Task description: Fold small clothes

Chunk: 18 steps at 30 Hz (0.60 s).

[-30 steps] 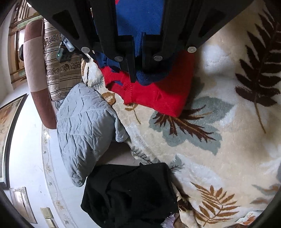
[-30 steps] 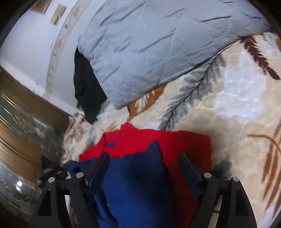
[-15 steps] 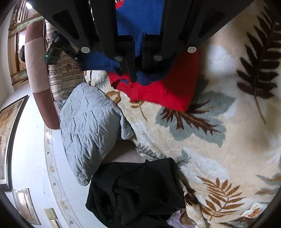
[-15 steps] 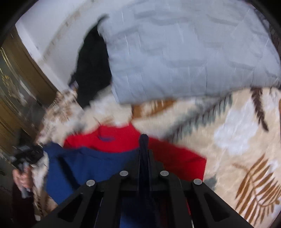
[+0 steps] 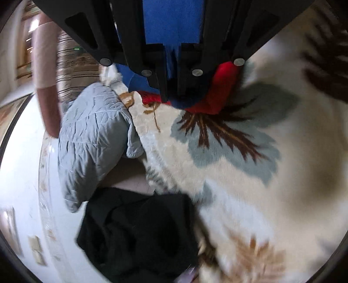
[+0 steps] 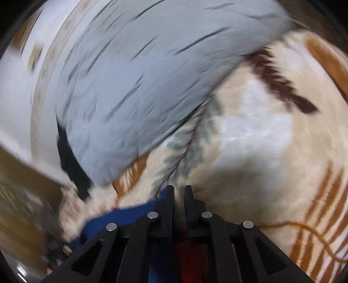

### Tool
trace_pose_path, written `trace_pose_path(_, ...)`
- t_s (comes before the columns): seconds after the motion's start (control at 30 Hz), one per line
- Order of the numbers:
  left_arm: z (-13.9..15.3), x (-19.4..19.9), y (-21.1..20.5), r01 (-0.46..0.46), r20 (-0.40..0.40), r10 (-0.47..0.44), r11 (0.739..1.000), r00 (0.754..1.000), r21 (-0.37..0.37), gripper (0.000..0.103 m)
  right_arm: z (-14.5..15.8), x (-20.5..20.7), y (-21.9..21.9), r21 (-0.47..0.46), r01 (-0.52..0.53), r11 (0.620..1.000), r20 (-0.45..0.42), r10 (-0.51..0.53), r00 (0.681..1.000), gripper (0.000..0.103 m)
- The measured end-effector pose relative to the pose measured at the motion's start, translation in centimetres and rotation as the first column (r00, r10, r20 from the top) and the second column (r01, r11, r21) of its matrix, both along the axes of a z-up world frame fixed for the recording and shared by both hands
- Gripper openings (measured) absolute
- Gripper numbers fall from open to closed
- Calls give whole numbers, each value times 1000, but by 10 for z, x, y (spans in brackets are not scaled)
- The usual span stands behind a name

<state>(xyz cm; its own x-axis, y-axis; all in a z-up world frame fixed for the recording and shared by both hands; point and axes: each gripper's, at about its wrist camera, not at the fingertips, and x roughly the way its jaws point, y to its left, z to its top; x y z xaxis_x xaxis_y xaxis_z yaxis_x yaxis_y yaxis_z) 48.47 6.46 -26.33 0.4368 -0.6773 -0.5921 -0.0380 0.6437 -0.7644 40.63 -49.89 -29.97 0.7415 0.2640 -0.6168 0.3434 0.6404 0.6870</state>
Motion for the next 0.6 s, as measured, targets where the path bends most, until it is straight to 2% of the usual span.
trace_pose_path(0.03,13,-7,5,-18,44,16,999,999,33,18,3,-10,-10,46,34,998,27,-36,999,31)
trace_pose_path(0.07,24,-13,11,-37,76,33,998,997,49,23,9,-19,-15,64,48,997,50,-52,997,48)
trace_pose_path(0.13,47,-32,18,-72,139,58,993,989,93,40,31,-39,-16,18,60,998,77,-61,995,73)
trace_pose_path(0.2,60,-49,14,-51,160,27,988,987,147,42,51,-56,-3,-41,10,999,113,-5,994,73)
trace_pose_path(0.33,59,-91,-11,25,152,-55,980,987,196,42,70,-81,46,-129,-148,981,67,157,985,70)
trace_pose_path(0.37,57,-99,-19,39,155,-75,974,985,224,42,71,-86,59,-148,-179,973,54,189,981,65)
trace_pose_path(0.47,37,-115,-37,60,120,-108,935,987,350,42,61,-99,104,-193,-288,938,-20,290,957,52)
trace_pose_path(0.53,9,-123,-40,117,27,-140,903,990,414,40,47,-107,121,-183,-325,928,-79,316,946,52)
trace_pose_path(0.57,0,-126,-40,125,15,-144,899,989,420,35,38,-111,125,-178,-339,924,-108,324,940,52)
trace_pose_path(0.6,-1,-132,-38,109,43,-141,898,989,426,28,29,-115,127,-173,-342,923,-147,320,936,51)
